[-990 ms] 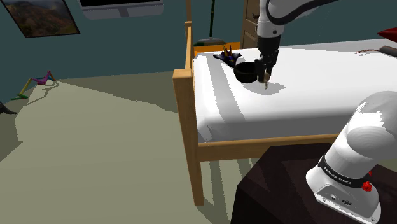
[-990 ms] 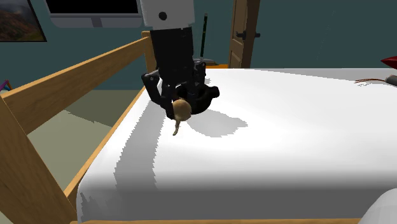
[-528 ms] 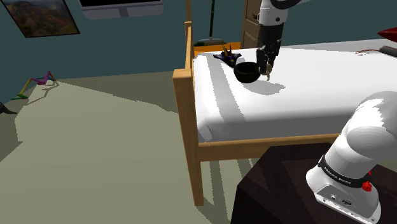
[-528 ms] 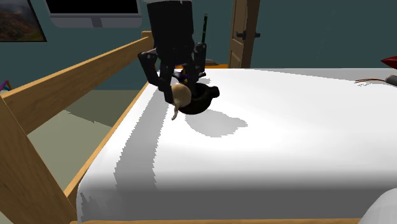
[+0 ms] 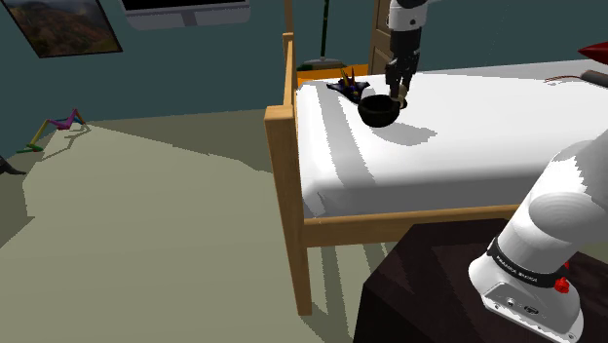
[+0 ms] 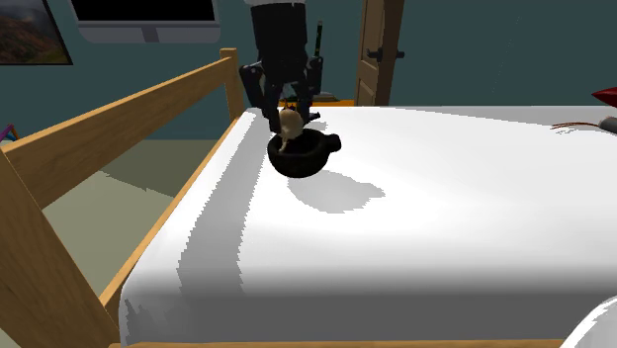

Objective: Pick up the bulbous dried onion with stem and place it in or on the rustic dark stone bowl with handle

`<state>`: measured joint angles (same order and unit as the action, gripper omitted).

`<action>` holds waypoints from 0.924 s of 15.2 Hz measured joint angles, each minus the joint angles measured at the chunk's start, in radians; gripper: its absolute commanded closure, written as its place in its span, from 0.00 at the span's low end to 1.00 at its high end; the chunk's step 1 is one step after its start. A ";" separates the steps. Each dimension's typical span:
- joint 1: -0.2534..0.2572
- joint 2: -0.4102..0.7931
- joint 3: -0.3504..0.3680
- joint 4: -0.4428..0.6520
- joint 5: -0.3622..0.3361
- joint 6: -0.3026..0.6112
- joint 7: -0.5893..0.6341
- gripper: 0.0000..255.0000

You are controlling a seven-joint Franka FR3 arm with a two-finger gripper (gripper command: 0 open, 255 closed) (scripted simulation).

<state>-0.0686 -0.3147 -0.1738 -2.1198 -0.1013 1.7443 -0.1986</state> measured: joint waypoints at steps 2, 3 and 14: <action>-0.011 0.072 -0.028 0.072 0.002 0.002 -0.042 1.00; -0.015 0.107 -0.039 0.109 0.006 0.001 -0.059 1.00; -0.096 0.524 -0.124 0.592 0.102 -0.069 -0.245 1.00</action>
<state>-0.1650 0.2096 -0.2978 -1.5273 0.0007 1.6749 -0.4438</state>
